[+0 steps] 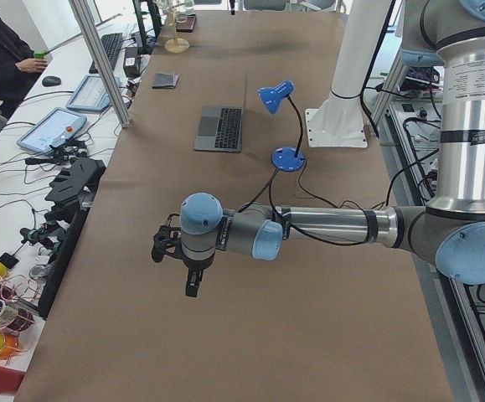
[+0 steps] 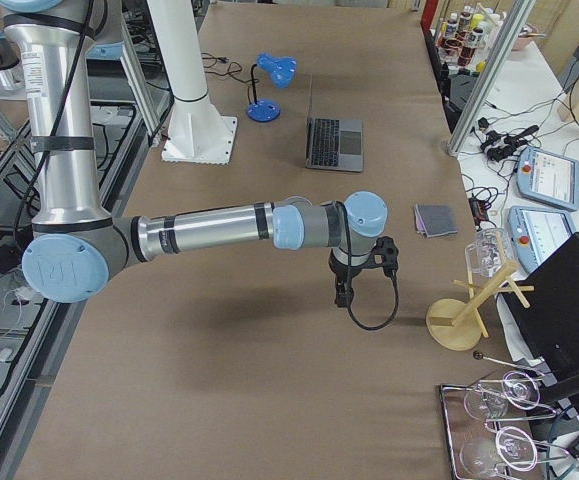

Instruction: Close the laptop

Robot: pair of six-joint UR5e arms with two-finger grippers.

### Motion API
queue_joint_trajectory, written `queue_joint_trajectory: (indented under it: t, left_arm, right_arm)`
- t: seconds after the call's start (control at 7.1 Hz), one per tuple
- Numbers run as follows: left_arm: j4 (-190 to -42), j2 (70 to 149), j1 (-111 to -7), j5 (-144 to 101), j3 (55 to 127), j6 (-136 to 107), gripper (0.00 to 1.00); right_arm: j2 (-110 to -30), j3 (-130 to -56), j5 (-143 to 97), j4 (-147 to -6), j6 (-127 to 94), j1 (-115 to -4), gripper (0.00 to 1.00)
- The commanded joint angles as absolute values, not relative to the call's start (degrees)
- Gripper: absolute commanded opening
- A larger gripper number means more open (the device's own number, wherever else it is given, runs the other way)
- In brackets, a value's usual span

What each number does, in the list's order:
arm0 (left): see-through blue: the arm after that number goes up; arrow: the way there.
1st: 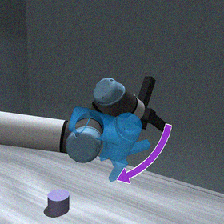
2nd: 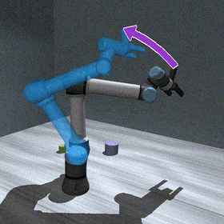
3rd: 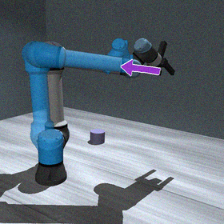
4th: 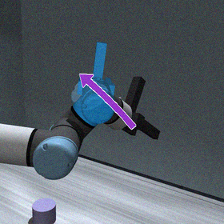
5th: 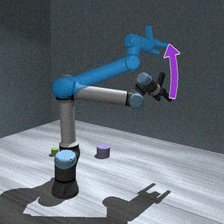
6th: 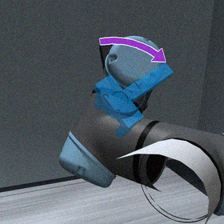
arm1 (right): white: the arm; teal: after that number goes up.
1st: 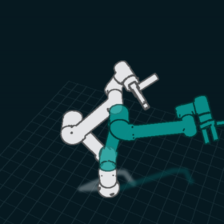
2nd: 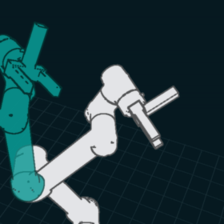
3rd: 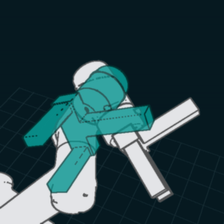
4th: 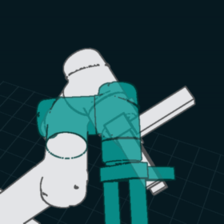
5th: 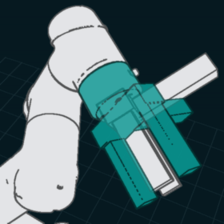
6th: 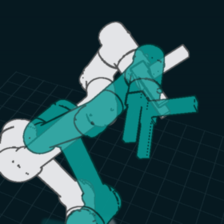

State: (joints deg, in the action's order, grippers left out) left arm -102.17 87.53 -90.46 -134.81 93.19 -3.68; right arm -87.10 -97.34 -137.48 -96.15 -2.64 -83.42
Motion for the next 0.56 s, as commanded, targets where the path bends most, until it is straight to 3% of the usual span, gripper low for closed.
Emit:
queue_joint_trajectory:
  t: [0.0,0.42]
  left_arm:
    - [-102.2,87.4,-90.4,-135.2,92.8,-3.8,0.98]
    - [-102.2,88.9,-90.4,-135.0,91.2,-3.7,0.98]
  right_arm:
    - [-86.9,-97.4,-137.5,-96.1,-2.6,-83.7,1.00]
    - [-86.7,-97.5,-137.6,-96.1,-2.6,-83.8,1.00]
